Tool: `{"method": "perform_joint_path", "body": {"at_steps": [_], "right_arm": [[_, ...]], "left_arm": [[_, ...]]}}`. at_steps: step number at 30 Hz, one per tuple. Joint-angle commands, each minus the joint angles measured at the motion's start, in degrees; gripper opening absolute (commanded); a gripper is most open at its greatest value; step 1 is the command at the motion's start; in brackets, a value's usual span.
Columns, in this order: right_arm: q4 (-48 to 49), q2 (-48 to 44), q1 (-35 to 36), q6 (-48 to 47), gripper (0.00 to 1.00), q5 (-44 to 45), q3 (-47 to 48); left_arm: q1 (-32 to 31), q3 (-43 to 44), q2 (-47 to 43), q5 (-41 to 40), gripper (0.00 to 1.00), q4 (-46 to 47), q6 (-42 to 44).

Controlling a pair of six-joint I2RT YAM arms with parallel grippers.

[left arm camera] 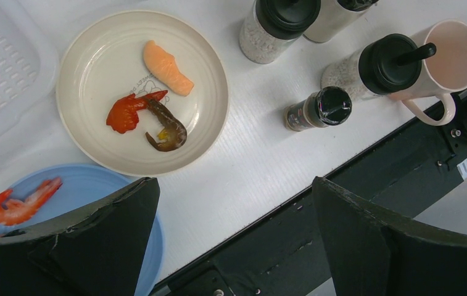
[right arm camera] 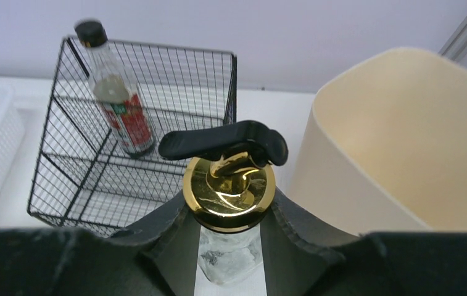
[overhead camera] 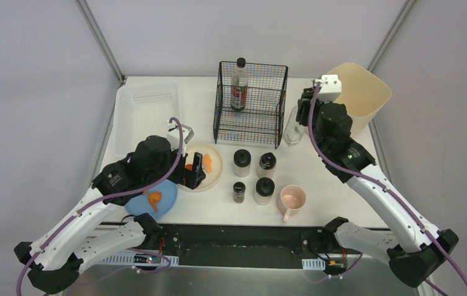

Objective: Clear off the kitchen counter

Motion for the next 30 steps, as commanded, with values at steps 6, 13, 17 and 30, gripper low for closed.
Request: {"method": "perform_joint_path", "body": {"at_steps": [6, 13, 17, 30], "right_arm": [[2.23, 6.16, 0.27, -3.61, 0.00, 2.52, 19.20], [3.03, 16.69, 0.31, -2.18, 0.00, 5.13, 32.79], [3.08, 23.89, 0.29, 0.33, 0.00, 8.33, 41.11], [7.88, 41.30, 0.26, -1.23, 0.00, 15.72, 60.18]], "left_arm": [[0.05, -0.12, -0.88, 0.71, 0.99, 1.55, -0.91], [-0.02, -0.45, -1.37, 0.49, 0.99, 1.47, -0.70], [-0.01, -0.49, -1.53, 0.18, 0.99, 1.47, -0.34], [0.06, -1.09, -1.15, 0.76, 1.00, 1.47, 1.60]]}}
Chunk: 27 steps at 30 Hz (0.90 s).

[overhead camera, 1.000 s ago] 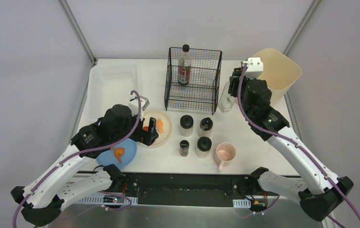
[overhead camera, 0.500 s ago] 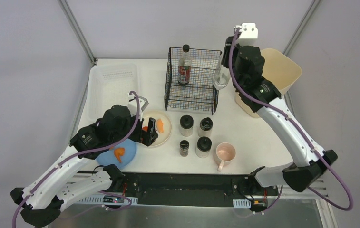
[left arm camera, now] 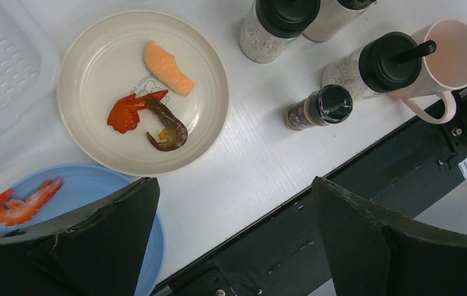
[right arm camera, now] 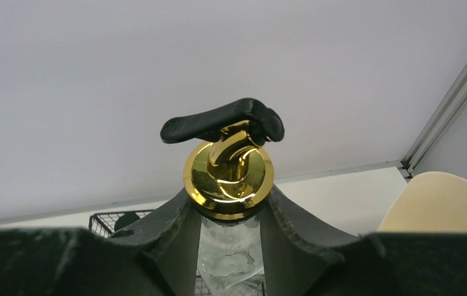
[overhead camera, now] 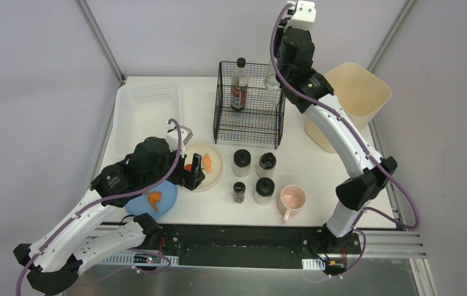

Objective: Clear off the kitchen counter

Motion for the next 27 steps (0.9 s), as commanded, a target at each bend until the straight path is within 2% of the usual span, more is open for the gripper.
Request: {"method": "perform_joint_path", "body": {"at_steps": [1, 10, 13, 17, 27], "right_arm": [[10.07, 4.10, 0.22, -0.41, 0.00, 4.97, 9.72], [10.70, 14.47, 0.23, -1.70, 0.00, 8.28, 20.14], [11.60, 16.26, 0.20, -1.86, 0.00, 9.41, 20.50], [12.12, 17.94, 0.19, -1.61, 0.00, 11.04, 19.30], [12.73, 17.55, -0.44, 5.04, 0.00, 13.18, 8.71]], "left_arm": [[0.03, -0.58, 0.03, 0.76, 1.00, 1.48, 1.48], [0.09, -2.89, -1.00, 1.19, 1.00, 2.86, 2.71], [0.06, -3.07, -1.38, 2.69, 1.00, 3.40, 2.90], [0.00, -2.76, -1.68, 3.75, 0.99, 3.43, 3.33], [0.03, -2.95, -2.37, 4.41, 1.00, 3.41, 3.46]]}}
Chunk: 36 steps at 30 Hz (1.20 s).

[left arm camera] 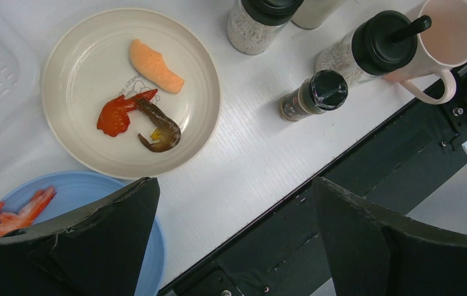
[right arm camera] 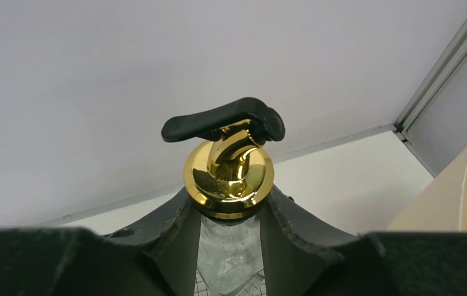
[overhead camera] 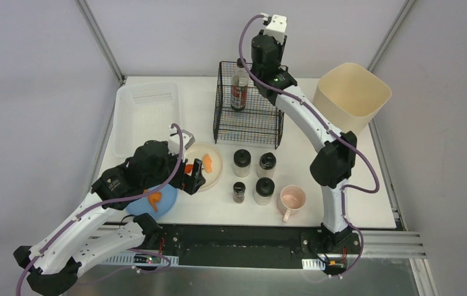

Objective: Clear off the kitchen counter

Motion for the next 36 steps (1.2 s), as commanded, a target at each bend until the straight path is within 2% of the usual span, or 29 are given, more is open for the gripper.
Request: {"method": "perform_joint_path", "body": {"at_steps": [1, 7, 24, 25, 30, 34, 36], "right_arm": [[6.80, -2.64, -0.28, 4.39, 0.00, 2.46, -2.78], [5.68, -1.82, -0.53, 6.76, 0.00, 3.39, -6.83], [-4.35, 1.90, -1.32, 14.19, 0.00, 1.38, -7.65], [-4.51, 1.99, -1.28, 14.43, 0.02, 1.39, -7.71], [-5.38, 1.77, -1.30, 14.29, 0.42, 0.93, -7.56], [-5.82, 0.08, -1.21, 13.48, 0.55, 0.26, -7.70], [-6.18, -1.14, -1.12, 13.00, 0.65, 0.32, -8.09]], "left_arm": [[0.06, -0.10, -0.42, 1.48, 1.00, 1.87, 0.75], [0.11, -0.25, -0.44, 1.41, 1.00, 1.85, 0.80], [0.06, -0.60, -1.10, 1.59, 0.99, 1.79, 0.60], [0.09, -0.56, -1.12, 1.58, 1.00, 1.78, 0.60], [0.06, -0.38, -1.12, 1.85, 1.00, 1.79, 0.46], [0.08, -0.58, -0.94, 1.97, 0.99, 1.79, 0.19], [0.10, -0.70, -0.86, 2.19, 1.00, 1.79, -0.25]]}}
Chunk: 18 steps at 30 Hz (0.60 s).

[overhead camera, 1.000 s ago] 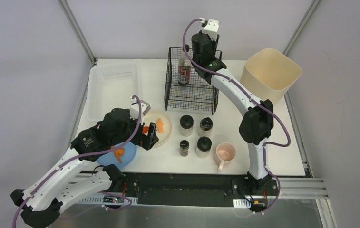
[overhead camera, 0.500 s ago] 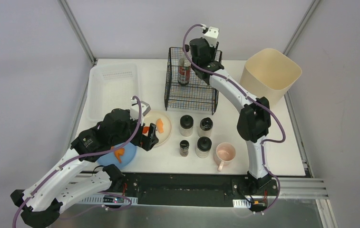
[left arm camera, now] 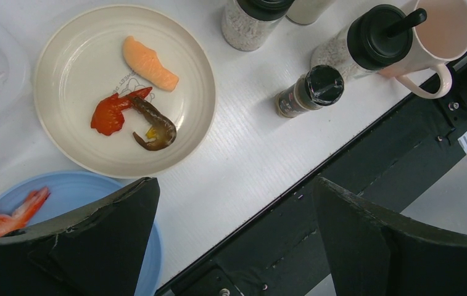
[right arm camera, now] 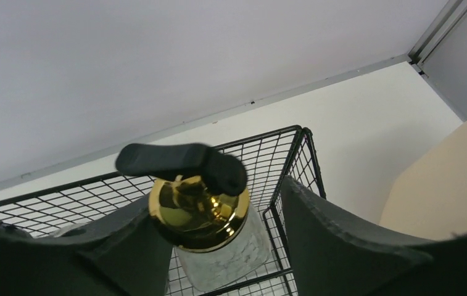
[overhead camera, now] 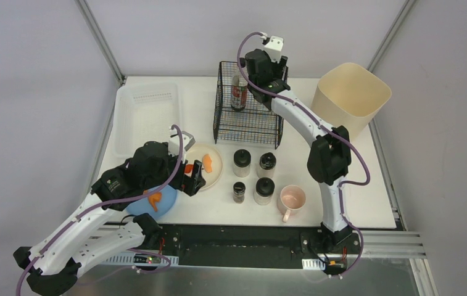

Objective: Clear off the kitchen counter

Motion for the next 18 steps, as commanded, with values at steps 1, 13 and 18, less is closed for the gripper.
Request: {"method": "perform_joint_path", "body": {"at_steps": [1, 13, 18], "right_arm": [[-0.25, -5.04, 0.20, -0.21, 0.69, 0.32, -0.05], [-2.88, -26.27, 1.78, 0.89, 0.87, -8.57, -19.05], [-2.73, -40.38, 1.79, 1.04, 0.90, -16.85, -32.67]], "left_arm": [[0.01, -0.15, -0.22, 1.40, 1.00, 1.79, -0.53], [0.08, 2.00, -0.59, 0.08, 0.99, 1.26, -1.36], [0.07, 1.53, -0.59, -2.08, 0.99, 1.26, -3.97]]}}
